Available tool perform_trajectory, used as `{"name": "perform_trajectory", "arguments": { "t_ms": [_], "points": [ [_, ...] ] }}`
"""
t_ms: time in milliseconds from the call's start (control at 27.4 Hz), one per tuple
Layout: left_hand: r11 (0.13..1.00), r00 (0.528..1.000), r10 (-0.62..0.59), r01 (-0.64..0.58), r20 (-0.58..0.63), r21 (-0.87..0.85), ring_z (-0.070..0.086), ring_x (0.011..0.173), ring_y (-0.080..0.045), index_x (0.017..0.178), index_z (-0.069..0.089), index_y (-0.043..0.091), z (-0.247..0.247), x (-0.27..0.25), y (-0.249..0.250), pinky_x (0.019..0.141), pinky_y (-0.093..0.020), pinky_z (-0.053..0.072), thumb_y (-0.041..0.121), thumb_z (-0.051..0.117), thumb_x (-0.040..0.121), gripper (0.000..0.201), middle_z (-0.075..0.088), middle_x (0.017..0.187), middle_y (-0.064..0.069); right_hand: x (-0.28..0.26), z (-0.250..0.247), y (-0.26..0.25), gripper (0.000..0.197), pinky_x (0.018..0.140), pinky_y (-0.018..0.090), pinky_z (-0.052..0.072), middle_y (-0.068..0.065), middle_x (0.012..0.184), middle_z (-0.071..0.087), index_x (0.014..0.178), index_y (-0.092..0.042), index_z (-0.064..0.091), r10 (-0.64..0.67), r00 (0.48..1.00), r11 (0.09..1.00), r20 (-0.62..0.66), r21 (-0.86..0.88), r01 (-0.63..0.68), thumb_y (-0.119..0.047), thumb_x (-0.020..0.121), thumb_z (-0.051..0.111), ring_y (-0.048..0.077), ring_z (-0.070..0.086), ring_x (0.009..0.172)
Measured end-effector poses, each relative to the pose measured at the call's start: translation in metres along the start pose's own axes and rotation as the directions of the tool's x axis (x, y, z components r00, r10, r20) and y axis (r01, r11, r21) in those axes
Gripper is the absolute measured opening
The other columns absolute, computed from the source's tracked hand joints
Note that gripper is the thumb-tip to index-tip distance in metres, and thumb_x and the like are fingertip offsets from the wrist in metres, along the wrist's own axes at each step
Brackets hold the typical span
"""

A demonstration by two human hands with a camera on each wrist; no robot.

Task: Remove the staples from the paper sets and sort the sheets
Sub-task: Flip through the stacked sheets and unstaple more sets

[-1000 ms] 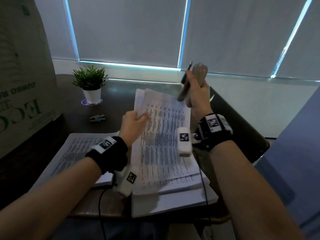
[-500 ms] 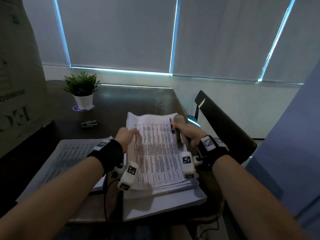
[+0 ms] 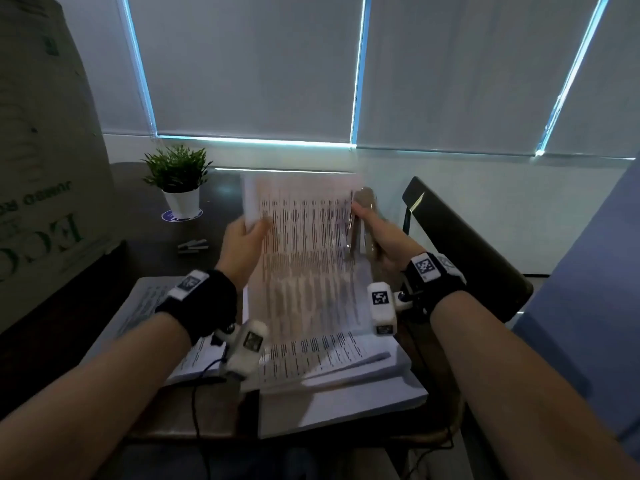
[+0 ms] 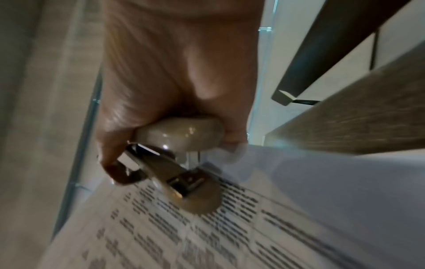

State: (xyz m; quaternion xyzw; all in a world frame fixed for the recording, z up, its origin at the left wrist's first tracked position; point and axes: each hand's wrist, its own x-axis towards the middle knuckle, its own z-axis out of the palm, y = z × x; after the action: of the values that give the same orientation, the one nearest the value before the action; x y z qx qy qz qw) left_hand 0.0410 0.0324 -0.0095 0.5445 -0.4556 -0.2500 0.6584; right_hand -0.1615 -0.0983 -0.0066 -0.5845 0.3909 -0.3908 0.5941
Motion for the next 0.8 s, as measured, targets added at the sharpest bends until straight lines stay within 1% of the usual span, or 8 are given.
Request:
{"name": "perform_trajectory", "arguments": {
  "t_ms": [146, 256, 366, 475, 512, 585, 695, 804],
  "points": [
    [0.959, 0.958, 0.284, -0.283, -0.045, 0.029, 0.066, 0.087, -0.02, 0.091, 0.056, 0.024, 0.007, 0.016, 0.043, 0.073, -0.032, 0.056, 0.014, 0.047, 0.096, 0.014, 0.065, 0.095, -0.009, -0.019, 0.008, -0.035, 0.049, 0.084, 0.049, 0.058, 0.012, 0.099, 0.074, 0.102, -0.015, 0.067, -0.28, 0.955, 0.96, -0.094, -0.007, 0.281, -0.056, 0.076, 0.075, 0.035, 0.071, 0.094],
    [0.972, 0.971, 0.229, -0.225, -0.069, 0.064, 0.057, 0.066, -0.01, 0.08, 0.058, 0.015, 0.019, 0.007, 0.012, 0.059, -0.027, 0.047, 0.01, 0.051, 0.089, 0.013, 0.058, 0.076, -0.003, -0.036, 0.014, -0.01, 0.02, 0.059, 0.033, 0.054, 0.002, 0.077, 0.07, 0.091, -0.015, 0.067, -0.317, 0.933, 0.947, -0.17, -0.009, 0.32, -0.035, 0.092, 0.067, 0.021, 0.065, 0.065],
    [0.984, 0.995, 0.102, -0.099, -0.013, 0.145, 0.052, 0.065, -0.016, 0.079, 0.057, 0.001, 0.029, -0.007, -0.027, 0.062, -0.031, 0.045, 0.019, 0.054, 0.087, 0.02, 0.056, 0.073, -0.009, -0.047, 0.014, 0.03, 0.025, 0.067, 0.029, 0.059, 0.007, 0.099, 0.07, 0.109, -0.018, 0.061, -0.209, 0.962, 0.975, -0.175, 0.046, 0.22, -0.033, 0.09, 0.068, 0.022, 0.068, 0.083],
    [0.989, 0.997, 0.072, -0.068, -0.024, 0.132, 0.058, 0.074, -0.02, 0.087, 0.063, 0.002, 0.038, 0.006, -0.016, 0.068, -0.043, 0.054, 0.021, 0.055, 0.085, 0.021, 0.064, 0.081, -0.012, -0.04, 0.007, 0.005, 0.037, 0.08, 0.019, 0.054, 0.013, 0.125, 0.051, 0.114, -0.045, 0.051, -0.527, 0.706, 0.838, -0.472, -0.153, 0.523, -0.038, 0.085, 0.074, 0.02, 0.059, 0.101],
    [0.987, 0.997, 0.082, -0.079, -0.014, 0.139, 0.061, 0.073, -0.022, 0.087, 0.066, 0.001, 0.04, 0.01, -0.007, 0.07, -0.047, 0.056, 0.024, 0.056, 0.082, 0.025, 0.067, 0.082, -0.015, -0.036, 0.006, -0.016, 0.036, 0.086, 0.024, 0.053, 0.013, 0.124, 0.05, 0.111, -0.046, 0.05, -0.633, 0.573, 0.748, -0.521, -0.218, 0.627, -0.041, 0.084, 0.074, 0.023, 0.057, 0.103],
    [0.981, 0.993, 0.111, -0.116, 0.038, 0.157, 0.067, 0.076, -0.03, 0.088, 0.07, 0.001, 0.045, 0.017, 0.008, 0.072, -0.048, 0.056, 0.028, 0.057, 0.077, 0.032, 0.07, 0.087, -0.019, -0.032, 0.008, -0.064, 0.036, 0.086, 0.038, 0.056, 0.017, 0.116, 0.059, 0.115, -0.033, 0.053, -0.67, 0.48, 0.652, -0.565, -0.14, 0.745, -0.041, 0.085, 0.072, 0.026, 0.061, 0.096],
    [0.975, 0.989, 0.117, -0.133, 0.095, 0.181, 0.068, 0.073, -0.031, 0.082, 0.069, -0.001, 0.057, 0.02, 0.021, 0.071, -0.046, 0.057, 0.027, 0.06, 0.075, 0.031, 0.07, 0.079, -0.015, -0.024, 0.019, -0.128, 0.027, 0.067, 0.032, 0.056, 0.016, 0.09, 0.067, 0.108, -0.007, 0.057, -0.687, 0.506, 0.594, -0.522, -0.001, 0.805, -0.027, 0.093, 0.066, 0.019, 0.063, 0.074],
    [0.976, 0.986, 0.095, -0.12, 0.139, 0.181, 0.06, 0.064, -0.02, 0.074, 0.066, 0.001, 0.068, 0.022, 0.029, 0.064, -0.039, 0.054, 0.028, 0.058, 0.072, 0.028, 0.064, 0.071, -0.009, -0.02, 0.036, -0.143, 0.017, 0.067, 0.039, 0.056, 0.01, 0.079, 0.067, 0.098, -0.009, 0.059, -0.686, 0.635, 0.665, -0.355, 0.048, 0.745, -0.025, 0.096, 0.063, 0.022, 0.064, 0.07]
  ]
}}
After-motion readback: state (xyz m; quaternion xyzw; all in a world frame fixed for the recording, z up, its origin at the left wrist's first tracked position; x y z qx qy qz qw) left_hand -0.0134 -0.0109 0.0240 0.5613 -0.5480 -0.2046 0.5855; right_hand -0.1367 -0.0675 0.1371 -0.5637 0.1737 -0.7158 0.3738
